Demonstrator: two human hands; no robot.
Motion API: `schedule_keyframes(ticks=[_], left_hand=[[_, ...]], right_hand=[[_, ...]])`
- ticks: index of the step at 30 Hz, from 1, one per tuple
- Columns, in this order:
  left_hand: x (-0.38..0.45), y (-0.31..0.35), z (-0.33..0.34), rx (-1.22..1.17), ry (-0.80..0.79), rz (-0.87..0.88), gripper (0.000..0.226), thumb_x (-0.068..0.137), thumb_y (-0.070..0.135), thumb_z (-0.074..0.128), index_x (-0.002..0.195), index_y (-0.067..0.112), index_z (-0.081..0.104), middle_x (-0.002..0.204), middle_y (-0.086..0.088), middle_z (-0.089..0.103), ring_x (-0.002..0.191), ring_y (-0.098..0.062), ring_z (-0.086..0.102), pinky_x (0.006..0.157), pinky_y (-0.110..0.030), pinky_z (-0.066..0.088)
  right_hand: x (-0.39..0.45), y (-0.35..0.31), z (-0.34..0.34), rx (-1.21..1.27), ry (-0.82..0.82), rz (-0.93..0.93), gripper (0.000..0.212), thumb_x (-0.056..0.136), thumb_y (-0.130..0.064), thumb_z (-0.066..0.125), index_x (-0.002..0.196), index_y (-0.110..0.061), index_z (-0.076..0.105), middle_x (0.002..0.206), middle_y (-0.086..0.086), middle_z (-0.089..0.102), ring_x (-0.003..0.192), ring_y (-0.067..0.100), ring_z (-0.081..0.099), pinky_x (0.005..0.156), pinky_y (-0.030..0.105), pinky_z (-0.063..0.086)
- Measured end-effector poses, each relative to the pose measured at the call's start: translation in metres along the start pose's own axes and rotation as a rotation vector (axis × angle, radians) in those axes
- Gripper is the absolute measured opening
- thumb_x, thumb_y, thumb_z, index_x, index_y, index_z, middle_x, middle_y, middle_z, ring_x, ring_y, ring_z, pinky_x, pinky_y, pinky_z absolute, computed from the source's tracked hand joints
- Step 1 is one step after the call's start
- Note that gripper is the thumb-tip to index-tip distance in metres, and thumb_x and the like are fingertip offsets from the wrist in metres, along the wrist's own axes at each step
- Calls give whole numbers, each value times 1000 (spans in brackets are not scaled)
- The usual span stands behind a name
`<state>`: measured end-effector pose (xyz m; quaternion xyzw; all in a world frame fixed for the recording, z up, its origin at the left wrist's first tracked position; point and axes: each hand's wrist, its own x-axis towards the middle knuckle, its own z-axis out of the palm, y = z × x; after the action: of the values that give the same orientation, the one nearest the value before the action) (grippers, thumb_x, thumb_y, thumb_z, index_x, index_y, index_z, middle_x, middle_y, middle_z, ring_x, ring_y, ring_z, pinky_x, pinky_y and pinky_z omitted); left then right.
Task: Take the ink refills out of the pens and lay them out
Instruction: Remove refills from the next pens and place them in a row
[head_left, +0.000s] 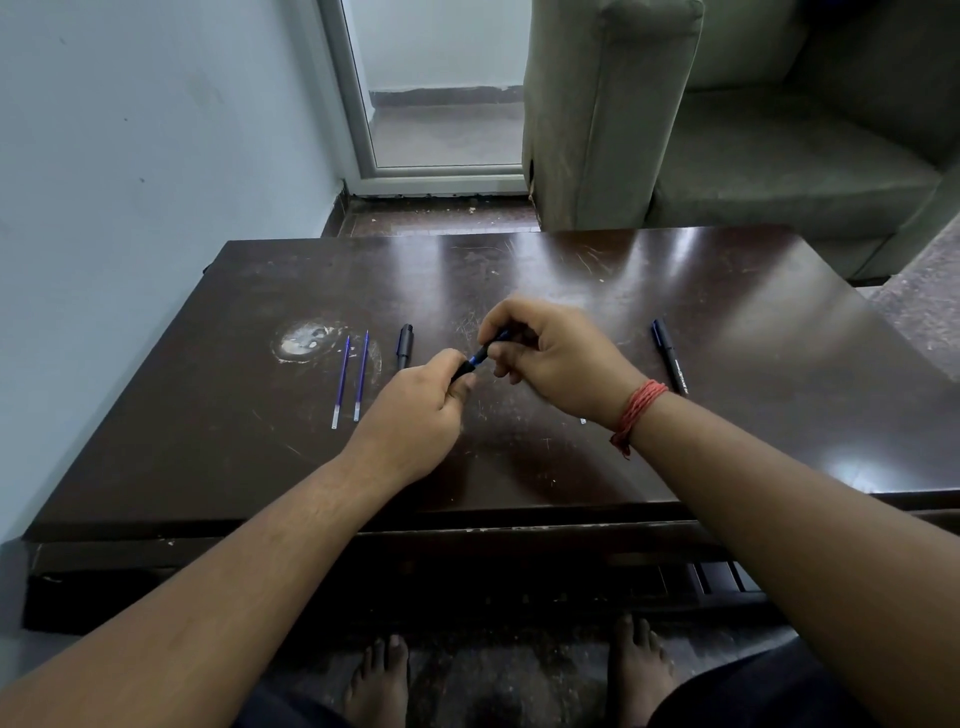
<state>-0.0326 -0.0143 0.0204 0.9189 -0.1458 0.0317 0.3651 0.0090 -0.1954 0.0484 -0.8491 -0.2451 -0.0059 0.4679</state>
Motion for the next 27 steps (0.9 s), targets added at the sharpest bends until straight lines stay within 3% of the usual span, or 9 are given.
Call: schedule_keyframes(ticks=[3, 7, 11, 14, 19, 24, 27], left_hand=[[0, -2, 1, 24, -3, 1, 16, 104, 24, 47, 89, 21, 50, 61, 0, 52, 48, -14, 44, 47, -31, 35], [1, 0, 2, 70, -22, 8, 14, 104, 24, 47, 97, 15, 55, 63, -3, 56, 51, -19, 49, 47, -32, 37], [3, 1, 1, 48, -9, 15, 13, 104, 24, 46, 99, 16, 55, 66, -3, 58, 51, -17, 50, 47, -31, 39], [2, -1, 1, 71, -20, 13, 13, 104, 24, 47, 96, 16, 55, 64, -1, 56, 50, -15, 47, 47, -28, 36], [2, -2, 0, 59, -7, 20, 12, 104, 22, 47, 96, 17, 55, 64, -2, 56, 50, -16, 48, 47, -33, 39], [2, -3, -2, 52, 4, 26, 14, 103, 23, 48, 93, 16, 54, 63, -3, 55, 50, -17, 46, 49, -35, 38], [1, -2, -1, 77, -13, 36, 14, 103, 24, 48, 95, 15, 54, 64, -2, 55, 51, -19, 49, 49, -36, 39]], right_hand=[[0, -2, 0, -44, -11, 67, 9, 95, -13, 62, 87, -15, 65, 67, -3, 64, 50, 1, 57, 47, 12, 42], [0, -2, -3, -219, -17, 112, 37, 98, -44, 51, 76, -17, 64, 62, -3, 64, 45, 4, 54, 46, 24, 47], [-1, -2, -15, 80, -38, 110, 8, 98, -26, 58, 101, -24, 65, 74, -12, 62, 49, 16, 60, 46, 39, 53], [-1, -1, -16, 127, -82, 124, 10, 97, -13, 59, 95, -21, 65, 66, -6, 63, 48, 21, 58, 49, 44, 54], [0, -3, -7, 62, -43, 148, 13, 101, -24, 52, 95, -21, 64, 60, 3, 62, 44, 17, 55, 42, 30, 49], [-1, -3, -9, 58, -136, 143, 10, 101, -22, 52, 96, -20, 60, 67, 4, 63, 48, 17, 59, 47, 31, 54], [-1, -3, -9, -66, -139, 127, 31, 101, -36, 49, 83, -14, 61, 58, 1, 60, 45, 14, 59, 50, 34, 56]])
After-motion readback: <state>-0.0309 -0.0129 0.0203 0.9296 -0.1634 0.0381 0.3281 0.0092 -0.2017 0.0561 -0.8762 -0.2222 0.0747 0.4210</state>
